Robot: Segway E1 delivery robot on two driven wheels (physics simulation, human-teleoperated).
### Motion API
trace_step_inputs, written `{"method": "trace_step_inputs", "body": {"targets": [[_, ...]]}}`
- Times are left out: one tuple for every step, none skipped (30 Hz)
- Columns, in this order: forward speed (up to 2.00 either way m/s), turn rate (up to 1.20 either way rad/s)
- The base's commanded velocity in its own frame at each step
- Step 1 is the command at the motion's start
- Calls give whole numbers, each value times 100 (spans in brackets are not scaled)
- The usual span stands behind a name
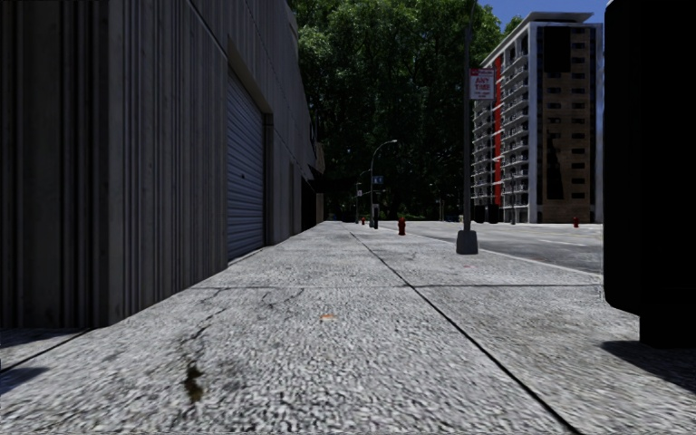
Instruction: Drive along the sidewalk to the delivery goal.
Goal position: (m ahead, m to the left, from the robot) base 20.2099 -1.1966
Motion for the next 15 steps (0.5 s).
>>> {"method": "trace_step_inputs", "body": {"targets": [[200, 0], [200, 0], [200, 0], [200, 0], [200, 0], [200, 0], [200, 0], [200, 0], [200, 0], [200, 0], [200, 0], [200, 0], [200, 0], [200, 0], [200, 0]]}}
